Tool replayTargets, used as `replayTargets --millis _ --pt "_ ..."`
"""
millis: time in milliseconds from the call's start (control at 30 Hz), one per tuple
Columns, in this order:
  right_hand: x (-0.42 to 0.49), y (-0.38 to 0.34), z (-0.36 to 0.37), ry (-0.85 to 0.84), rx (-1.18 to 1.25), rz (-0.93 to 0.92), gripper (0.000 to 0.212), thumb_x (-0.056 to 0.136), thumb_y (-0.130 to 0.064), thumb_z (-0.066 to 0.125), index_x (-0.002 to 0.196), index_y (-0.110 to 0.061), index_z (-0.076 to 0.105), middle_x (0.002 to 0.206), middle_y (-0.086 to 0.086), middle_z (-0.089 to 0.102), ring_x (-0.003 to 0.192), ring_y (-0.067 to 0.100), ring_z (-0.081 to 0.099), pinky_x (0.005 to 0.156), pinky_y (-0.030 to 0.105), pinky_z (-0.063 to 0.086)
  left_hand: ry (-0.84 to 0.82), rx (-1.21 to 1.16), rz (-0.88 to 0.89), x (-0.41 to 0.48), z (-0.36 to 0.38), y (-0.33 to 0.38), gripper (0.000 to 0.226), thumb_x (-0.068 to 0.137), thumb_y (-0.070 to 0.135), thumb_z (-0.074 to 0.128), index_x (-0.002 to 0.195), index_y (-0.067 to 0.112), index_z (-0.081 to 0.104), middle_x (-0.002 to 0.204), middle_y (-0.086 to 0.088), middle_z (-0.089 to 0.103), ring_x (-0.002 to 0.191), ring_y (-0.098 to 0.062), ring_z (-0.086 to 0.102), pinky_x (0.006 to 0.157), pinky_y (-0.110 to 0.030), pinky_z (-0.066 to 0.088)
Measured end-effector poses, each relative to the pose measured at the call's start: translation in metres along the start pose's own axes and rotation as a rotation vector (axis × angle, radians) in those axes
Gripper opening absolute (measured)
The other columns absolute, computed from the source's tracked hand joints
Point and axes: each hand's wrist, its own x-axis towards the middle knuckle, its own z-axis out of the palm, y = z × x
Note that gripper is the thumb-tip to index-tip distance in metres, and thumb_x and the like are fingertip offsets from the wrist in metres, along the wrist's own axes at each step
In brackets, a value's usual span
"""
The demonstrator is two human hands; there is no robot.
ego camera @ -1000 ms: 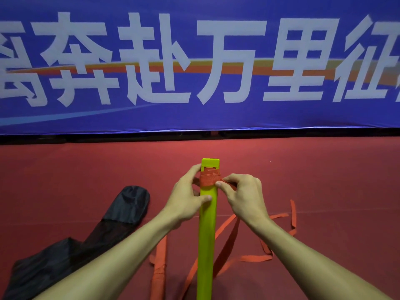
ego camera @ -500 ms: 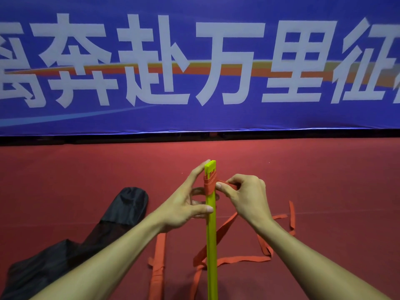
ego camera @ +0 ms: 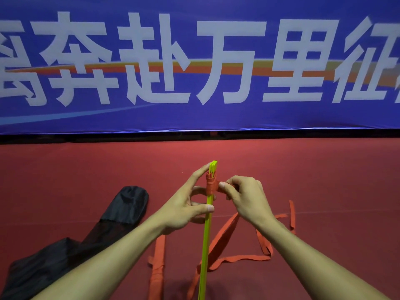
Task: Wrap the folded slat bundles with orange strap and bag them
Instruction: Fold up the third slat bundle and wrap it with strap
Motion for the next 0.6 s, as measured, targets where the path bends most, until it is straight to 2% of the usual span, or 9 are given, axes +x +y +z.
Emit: replayTargets --millis 67,133,267,433,500,600 --pt "-0.0007 0.0004 -0.0015 0.012 0.022 -0.026 0.021 0.089 -0.03 0.07 0.07 -0.019 0.07 0.057 -0.007 0.064 0.06 0.004 0.059 0.055 0.016 0.041 0.005 -0.003 -0.002 -0.0006 -0.0013 -0.0005 0.092 0.091 -0.004 0.066 0.133 0.072 0.034 0.122 -0.016 0.059 0.101 -0.057 0.061 0.078 -0.044 0.061" --pt "-0.002 0.0017 -0.0017 0.017 0.035 -0.059 0.014 0.087 -0.027 0.073 0.079 -0.016 0.075 0.064 -0.004 0.068 0.064 0.008 0.061 0.058 0.02 0.044 0.016 0.003 0.001 -0.0008 -0.0032 -0.0004 0.092 0.091 -0.003 0.067 0.136 0.07 0.033 0.119 -0.016 0.06 0.099 -0.054 0.064 0.078 -0.048 0.06" --pt "-0.0014 0.007 -0.0026 0.058 -0.018 -0.124 0.01 0.085 -0.024 0.074 0.088 -0.015 0.078 0.076 -0.002 0.067 0.067 0.005 0.055 0.06 0.013 0.037 0.02 -0.016 -0.003 -0.0017 -0.0042 0.0002 0.092 0.09 -0.004 0.067 0.136 0.069 0.034 0.118 -0.018 0.06 0.104 -0.054 0.062 0.077 -0.048 0.058" --pt "-0.0028 0.0043 -0.0048 0.02 0.01 -0.113 0.012 0.09 -0.02 0.069 0.088 -0.012 0.078 0.065 -0.02 0.059 0.066 -0.008 0.058 0.059 0.006 0.036 0.014 -0.031 0.001 -0.0032 -0.005 0.0005 0.093 0.09 -0.005 0.066 0.133 0.072 0.036 0.119 -0.021 0.06 0.104 -0.051 0.064 0.073 -0.042 0.059" --pt "-0.0033 0.0029 -0.0043 0.017 0.01 -0.115 0.012 0.09 -0.019 0.069 0.089 -0.011 0.078 0.067 -0.018 0.061 0.067 -0.01 0.058 0.059 0.006 0.037 0.018 -0.029 -0.001 -0.0033 -0.0062 -0.0009 0.093 0.09 -0.005 0.067 0.133 0.071 0.036 0.119 -0.021 0.061 0.104 -0.051 0.064 0.073 -0.041 0.059" --pt "-0.0026 0.0022 -0.004 0.032 0.018 -0.057 0.012 0.086 -0.024 0.074 0.086 -0.013 0.078 0.069 -0.01 0.067 0.063 -0.003 0.059 0.058 0.008 0.038 0.043 0.006 0.014 -0.0033 -0.0074 -0.0032 0.093 0.089 -0.005 0.067 0.135 0.069 0.035 0.119 -0.019 0.059 0.102 -0.045 0.067 0.072 -0.037 0.058"
